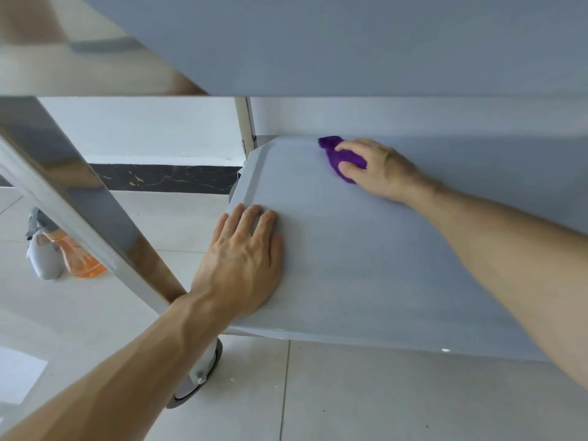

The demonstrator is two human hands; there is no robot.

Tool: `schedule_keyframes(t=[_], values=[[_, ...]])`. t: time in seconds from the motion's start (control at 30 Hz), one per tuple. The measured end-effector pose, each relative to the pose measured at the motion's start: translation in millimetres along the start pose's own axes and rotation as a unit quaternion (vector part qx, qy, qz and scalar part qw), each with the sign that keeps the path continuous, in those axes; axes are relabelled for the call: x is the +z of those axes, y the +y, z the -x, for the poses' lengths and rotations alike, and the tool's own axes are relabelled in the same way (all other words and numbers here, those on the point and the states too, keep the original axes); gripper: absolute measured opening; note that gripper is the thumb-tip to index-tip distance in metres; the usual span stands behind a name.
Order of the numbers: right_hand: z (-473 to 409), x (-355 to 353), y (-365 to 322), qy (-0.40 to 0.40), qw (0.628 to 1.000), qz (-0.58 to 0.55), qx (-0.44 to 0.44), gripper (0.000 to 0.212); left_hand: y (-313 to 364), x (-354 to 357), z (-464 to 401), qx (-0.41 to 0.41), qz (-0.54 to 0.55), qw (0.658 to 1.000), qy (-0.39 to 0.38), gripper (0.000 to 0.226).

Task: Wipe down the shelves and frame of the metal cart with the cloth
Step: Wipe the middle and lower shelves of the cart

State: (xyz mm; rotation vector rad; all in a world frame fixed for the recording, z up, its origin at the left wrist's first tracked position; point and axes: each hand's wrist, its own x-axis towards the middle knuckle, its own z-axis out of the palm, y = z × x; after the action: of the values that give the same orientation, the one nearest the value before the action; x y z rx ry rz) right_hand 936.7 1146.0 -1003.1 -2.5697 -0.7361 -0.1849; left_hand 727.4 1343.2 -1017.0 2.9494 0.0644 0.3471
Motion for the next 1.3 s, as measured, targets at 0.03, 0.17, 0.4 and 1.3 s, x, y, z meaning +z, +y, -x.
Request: schedule_keyframes(t=[0.03,0.17,0.4,1.3], values=[[7,-14,27,0.018,0.998,0.016,0.053,0.044,1,-1,0,-0.004,0.000,1.000,-0.005,0.044],[38,-51,101,0.048,0.975,0.072,0.205,0.049,7,-8,-1,0.032,-0.031,0.999,-0.024,0.046],[23,-46,104,0.067,0.965,0.079,0.242,0.046,72,0,-28,0.065,0.097,0.990,-0.082,0.050],[81,-40,65,0.104,0.987,0.073,0.103,0.035,78,16,-13,0.070,0.059,0.993,-0.074,0.052]])
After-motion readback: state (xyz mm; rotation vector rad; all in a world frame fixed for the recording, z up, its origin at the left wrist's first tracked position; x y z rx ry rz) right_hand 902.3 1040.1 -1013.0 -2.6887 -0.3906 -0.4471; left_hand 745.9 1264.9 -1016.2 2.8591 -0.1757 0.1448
